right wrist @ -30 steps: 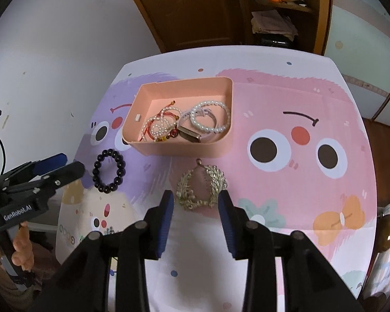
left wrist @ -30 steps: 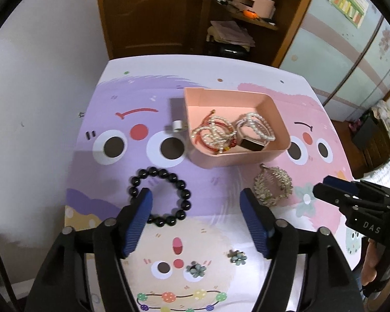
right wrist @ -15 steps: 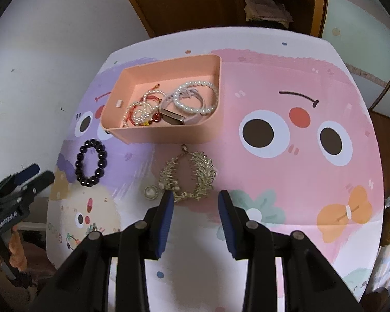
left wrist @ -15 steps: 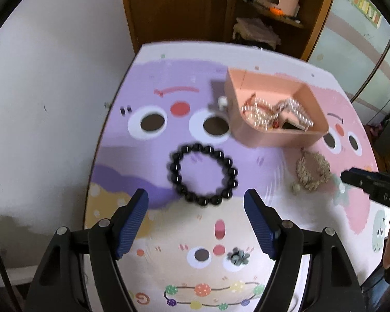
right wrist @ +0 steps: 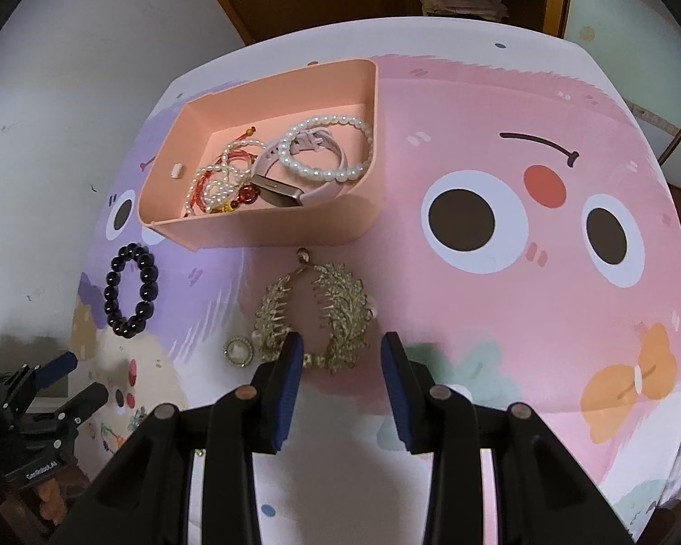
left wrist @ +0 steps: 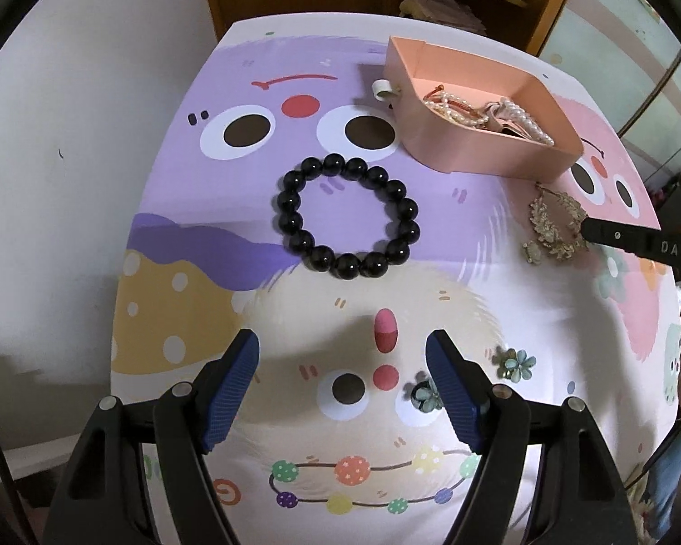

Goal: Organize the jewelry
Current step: 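Move the right tool to the gold leaf earrings while the left tool approaches the pearl stud, then grasp the gold leaf earrings with right tool while left tool closes on the pearl stud earring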

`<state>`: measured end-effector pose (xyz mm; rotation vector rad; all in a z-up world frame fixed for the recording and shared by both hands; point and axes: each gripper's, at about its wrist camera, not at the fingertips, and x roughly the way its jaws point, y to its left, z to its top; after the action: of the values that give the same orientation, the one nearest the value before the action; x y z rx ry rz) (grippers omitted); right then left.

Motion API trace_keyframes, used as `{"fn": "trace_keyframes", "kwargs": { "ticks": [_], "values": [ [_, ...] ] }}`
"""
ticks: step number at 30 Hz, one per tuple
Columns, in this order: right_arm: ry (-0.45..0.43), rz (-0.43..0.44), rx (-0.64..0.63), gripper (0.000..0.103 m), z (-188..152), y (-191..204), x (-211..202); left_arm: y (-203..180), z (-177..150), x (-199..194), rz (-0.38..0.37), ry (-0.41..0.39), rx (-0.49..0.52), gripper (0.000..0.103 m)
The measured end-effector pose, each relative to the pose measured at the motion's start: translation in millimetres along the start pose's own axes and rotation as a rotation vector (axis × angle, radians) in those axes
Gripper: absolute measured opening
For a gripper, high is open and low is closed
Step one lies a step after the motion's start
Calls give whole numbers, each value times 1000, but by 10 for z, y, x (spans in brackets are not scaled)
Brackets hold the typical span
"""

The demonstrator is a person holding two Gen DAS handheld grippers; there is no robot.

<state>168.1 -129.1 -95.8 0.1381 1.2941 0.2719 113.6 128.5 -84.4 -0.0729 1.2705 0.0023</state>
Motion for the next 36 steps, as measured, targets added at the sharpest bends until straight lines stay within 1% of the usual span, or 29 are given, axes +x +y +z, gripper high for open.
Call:
{"fn": "trace_keyframes", "kwargs": {
  "ticks": [8, 12, 13, 14, 15, 16, 19, 21, 25, 31, 36],
  "values": [
    [11, -47, -27, 36, 72, 93, 179, -153, 121, 37, -26, -5, 21, 74],
    [4, -97, -55, 36, 99, 161, 201, -281, 176, 30, -44, -11, 42, 74],
    [6, -113, -70, 35, 108, 189, 210, -312, 192, 33, -49, -11, 47, 74],
    [8, -127, -81, 28, 116, 214, 225, -339, 205, 33, -53, -10, 51, 74],
    [6, -150, -96, 27, 117, 236, 232, -371, 215, 32, -56, -11, 57, 74],
    [7, -155, -101, 27, 120, 244, 233, -411, 228, 29, -59, -13, 66, 74],
    [18, -140, -73, 27, 141, 222, 238, -501, 253, 18, -60, -18, 92, 74],
    [25, -93, -37, 27, 149, 146, 196, -562, 276, 26, -60, -14, 111, 74],
    [16, -34, 9, 27, 135, -24, 47, -694, 307, 61, -65, -4, 150, 74],
    [-19, -10, 50, 27, 76, -220, -172, -979, 366, 144, -85, 12, 223, 74],
    [-25, 11, 91, 27, 12, -367, -235, -1259, 417, 252, -74, 22, 319, 74]
  ]
}}
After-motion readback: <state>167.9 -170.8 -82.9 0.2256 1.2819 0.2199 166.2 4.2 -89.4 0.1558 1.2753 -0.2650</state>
